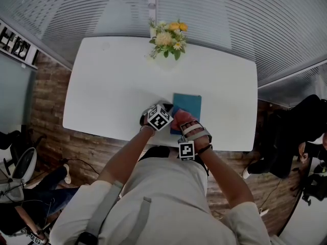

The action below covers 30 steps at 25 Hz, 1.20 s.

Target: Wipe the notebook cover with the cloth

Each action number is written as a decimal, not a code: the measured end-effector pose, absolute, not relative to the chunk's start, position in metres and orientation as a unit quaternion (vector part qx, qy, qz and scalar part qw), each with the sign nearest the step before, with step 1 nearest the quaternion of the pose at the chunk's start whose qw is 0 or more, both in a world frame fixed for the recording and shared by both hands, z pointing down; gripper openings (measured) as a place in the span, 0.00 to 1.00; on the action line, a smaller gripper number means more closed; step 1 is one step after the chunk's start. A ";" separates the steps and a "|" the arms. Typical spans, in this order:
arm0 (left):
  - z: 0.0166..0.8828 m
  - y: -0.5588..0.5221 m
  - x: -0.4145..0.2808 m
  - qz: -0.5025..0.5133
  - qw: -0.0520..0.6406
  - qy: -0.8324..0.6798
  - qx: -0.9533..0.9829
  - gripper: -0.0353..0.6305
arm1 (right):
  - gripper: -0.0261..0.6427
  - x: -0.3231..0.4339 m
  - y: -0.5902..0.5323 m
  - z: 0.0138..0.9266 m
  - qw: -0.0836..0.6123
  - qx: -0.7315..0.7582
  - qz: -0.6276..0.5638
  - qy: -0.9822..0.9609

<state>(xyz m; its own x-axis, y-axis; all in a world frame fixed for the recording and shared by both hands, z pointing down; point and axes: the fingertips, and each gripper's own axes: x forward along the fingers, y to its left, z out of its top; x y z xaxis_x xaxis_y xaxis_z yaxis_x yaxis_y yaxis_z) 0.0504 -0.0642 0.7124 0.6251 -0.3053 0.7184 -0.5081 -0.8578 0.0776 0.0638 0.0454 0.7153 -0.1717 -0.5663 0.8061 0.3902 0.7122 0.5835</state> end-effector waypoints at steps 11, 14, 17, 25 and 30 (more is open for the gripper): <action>0.714 -0.066 0.050 0.368 0.138 -0.230 0.890 0.06 | 0.05 0.063 0.051 0.717 0.637 0.064 -0.374 -0.671; 0.714 -0.065 0.050 0.369 0.138 -0.229 0.890 0.06 | 0.05 0.063 0.053 0.716 0.637 0.064 -0.374 -0.671; 0.714 -0.065 0.051 0.369 0.139 -0.229 0.890 0.06 | 0.05 0.063 0.056 0.716 0.637 0.061 -0.375 -0.671; 0.714 -0.066 0.051 0.368 0.140 -0.227 0.891 0.06 | 0.05 0.063 0.060 0.717 0.635 0.062 -0.370 -0.675; 0.715 -0.066 0.051 0.368 0.140 -0.229 0.890 0.06 | 0.05 0.063 0.063 0.717 0.633 0.061 -0.372 -0.676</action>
<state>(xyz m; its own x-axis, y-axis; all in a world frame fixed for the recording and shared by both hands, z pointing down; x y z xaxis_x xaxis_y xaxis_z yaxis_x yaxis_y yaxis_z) 0.0514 -0.0659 0.7146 0.6247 -0.3051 0.7188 -0.5107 -0.8559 0.0806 0.0629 0.0631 0.7173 -0.1908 -0.5532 0.8109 0.3896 0.7156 0.5798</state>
